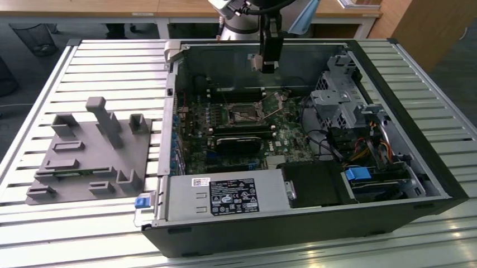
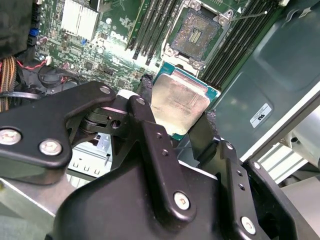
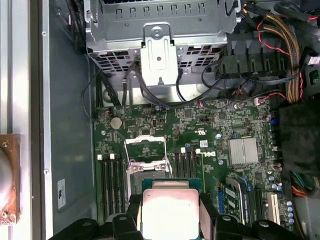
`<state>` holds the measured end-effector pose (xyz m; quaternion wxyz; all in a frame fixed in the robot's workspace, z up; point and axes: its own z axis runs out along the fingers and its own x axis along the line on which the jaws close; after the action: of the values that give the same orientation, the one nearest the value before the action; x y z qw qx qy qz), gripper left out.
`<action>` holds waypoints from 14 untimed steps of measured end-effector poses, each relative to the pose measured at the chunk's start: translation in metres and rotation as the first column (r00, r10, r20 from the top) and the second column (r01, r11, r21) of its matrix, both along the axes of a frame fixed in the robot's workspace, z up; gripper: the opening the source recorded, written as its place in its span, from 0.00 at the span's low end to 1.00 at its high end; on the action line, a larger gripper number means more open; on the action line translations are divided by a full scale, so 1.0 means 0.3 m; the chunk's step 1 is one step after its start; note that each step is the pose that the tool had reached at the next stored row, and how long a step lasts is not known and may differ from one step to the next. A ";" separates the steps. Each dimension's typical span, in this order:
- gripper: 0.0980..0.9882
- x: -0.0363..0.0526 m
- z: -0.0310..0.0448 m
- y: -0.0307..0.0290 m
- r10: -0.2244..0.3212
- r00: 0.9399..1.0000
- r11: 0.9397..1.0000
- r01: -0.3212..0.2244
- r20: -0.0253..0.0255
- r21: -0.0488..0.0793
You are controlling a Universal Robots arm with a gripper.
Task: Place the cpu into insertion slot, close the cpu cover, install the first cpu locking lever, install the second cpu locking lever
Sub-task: 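Place the cpu into insertion slot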
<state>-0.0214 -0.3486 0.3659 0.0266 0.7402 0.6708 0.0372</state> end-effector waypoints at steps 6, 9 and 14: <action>0.50 0.000 -0.001 0.000 -0.024 1.000 1.000 0.024 0.000 0.000; 0.50 0.000 -0.002 0.000 -0.037 0.999 0.999 0.037 0.000 0.000; 0.50 0.000 -0.003 0.000 -0.057 0.998 0.998 0.057 0.000 0.000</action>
<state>-0.0214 -0.3486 0.3648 0.0277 0.7591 0.6493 0.0364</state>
